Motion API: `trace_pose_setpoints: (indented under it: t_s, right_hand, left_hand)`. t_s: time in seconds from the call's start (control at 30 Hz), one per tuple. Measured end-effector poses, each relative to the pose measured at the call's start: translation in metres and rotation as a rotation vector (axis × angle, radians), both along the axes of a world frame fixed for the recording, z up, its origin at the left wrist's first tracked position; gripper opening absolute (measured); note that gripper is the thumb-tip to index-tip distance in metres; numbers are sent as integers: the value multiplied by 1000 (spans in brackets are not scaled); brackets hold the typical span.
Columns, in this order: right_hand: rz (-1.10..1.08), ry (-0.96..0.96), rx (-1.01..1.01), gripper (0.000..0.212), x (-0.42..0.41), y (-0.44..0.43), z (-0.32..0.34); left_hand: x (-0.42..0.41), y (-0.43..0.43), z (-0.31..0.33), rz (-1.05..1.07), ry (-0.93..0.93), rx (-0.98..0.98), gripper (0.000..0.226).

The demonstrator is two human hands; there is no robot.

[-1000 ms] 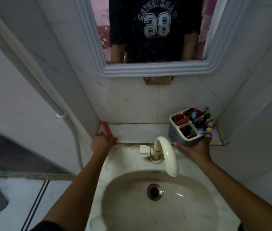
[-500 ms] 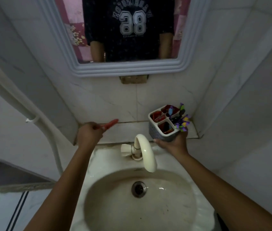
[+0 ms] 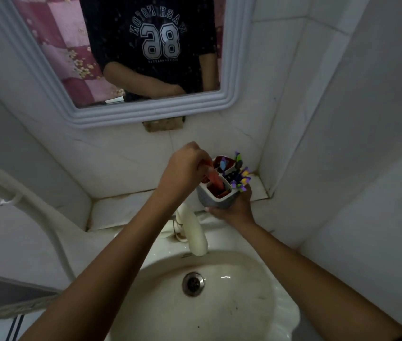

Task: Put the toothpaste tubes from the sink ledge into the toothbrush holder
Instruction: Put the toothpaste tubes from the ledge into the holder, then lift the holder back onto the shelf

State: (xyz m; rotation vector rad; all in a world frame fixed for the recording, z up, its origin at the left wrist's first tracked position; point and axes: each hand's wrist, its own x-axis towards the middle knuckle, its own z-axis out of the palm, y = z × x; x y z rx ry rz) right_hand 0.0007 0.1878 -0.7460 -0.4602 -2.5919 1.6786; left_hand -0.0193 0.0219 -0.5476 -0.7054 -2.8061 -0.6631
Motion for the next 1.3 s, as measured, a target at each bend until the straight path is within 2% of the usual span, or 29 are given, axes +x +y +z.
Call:
trace_pose_setpoints:
  t_s: [0.07,0.2,0.33,0.5,0.63,0.87,1.0,1.1,1.3]
  right_hand:
    - [-7,-3,-17,119,3,-1,5]
    - [-67,20,-44,116,7,-5,6]
    - [-120,49,-92,105,12,-9,6]
    - [-178,190,-116,111,23,-7,16]
    - [-173,275,-109,112,32,9,36]
    - [-142,443,27,120,69,41,167]
    - [-101,553,53,113,86,57,265]
    - [-57,633,35,102,99,65,345]
    - [-37,781,100,125,121,75,514]
  left_hand:
    - [-3,6,-8,-6,-60,-65,26]
    - [-3,2,-14,48,-107,20,36]
    - [4,-8,-20,55,-146,-18,27]
    - [20,-16,-23,74,-206,-4,21]
    - [34,-16,-5,50,-153,59,22]
    - [58,0,80,-66,-39,213,41]
    - [79,13,146,-157,56,390,61]
    - [93,16,207,-252,186,473,66]
    - [106,9,362,-354,432,432,72]
